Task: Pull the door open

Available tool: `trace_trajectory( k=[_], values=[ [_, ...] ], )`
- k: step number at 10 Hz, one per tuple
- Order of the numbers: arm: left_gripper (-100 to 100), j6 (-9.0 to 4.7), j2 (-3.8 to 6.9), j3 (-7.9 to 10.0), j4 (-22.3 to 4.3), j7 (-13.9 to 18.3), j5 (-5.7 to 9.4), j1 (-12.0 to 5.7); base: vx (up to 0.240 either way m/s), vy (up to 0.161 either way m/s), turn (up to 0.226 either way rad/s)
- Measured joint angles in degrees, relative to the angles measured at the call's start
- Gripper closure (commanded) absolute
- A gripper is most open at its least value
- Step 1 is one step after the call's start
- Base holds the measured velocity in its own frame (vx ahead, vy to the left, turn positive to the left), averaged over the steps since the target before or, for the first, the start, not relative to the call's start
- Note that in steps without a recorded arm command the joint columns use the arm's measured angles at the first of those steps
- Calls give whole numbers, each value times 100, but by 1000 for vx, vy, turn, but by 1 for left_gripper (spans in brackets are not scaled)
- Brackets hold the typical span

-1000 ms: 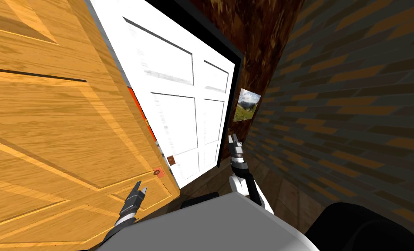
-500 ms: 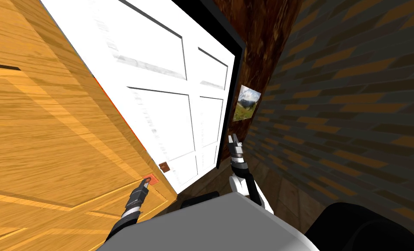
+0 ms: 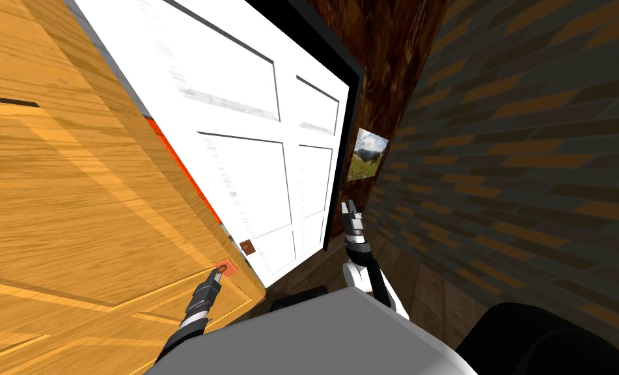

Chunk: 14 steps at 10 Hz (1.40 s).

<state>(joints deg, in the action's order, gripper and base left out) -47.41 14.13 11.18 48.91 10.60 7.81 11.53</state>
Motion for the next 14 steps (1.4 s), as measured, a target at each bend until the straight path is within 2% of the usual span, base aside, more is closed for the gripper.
trace_trajectory(
  k=[1,3,6,8,9,10,11,14],
  values=[
    [-100,-17,21,30,-84,4,10,18,-162,52,71],
    [-100,-43,60,3,-63,47,-6,103,-210,-13,-36],
    [-100,-73,105,-169,113,166,-95,195,-182,-86,-94],
    [-100,-145,92,-259,119,206,-144,193,-85,7,84],
    [-100,-221,94,-186,-132,172,-115,173,-86,114,166],
    [-100,-163,117,-115,-75,147,-83,280,26,183,87],
    [-100,-159,133,-43,-230,119,-52,257,123,157,-10],
    [-100,-43,112,-7,-88,75,-38,263,184,20,-71]
  ],
)
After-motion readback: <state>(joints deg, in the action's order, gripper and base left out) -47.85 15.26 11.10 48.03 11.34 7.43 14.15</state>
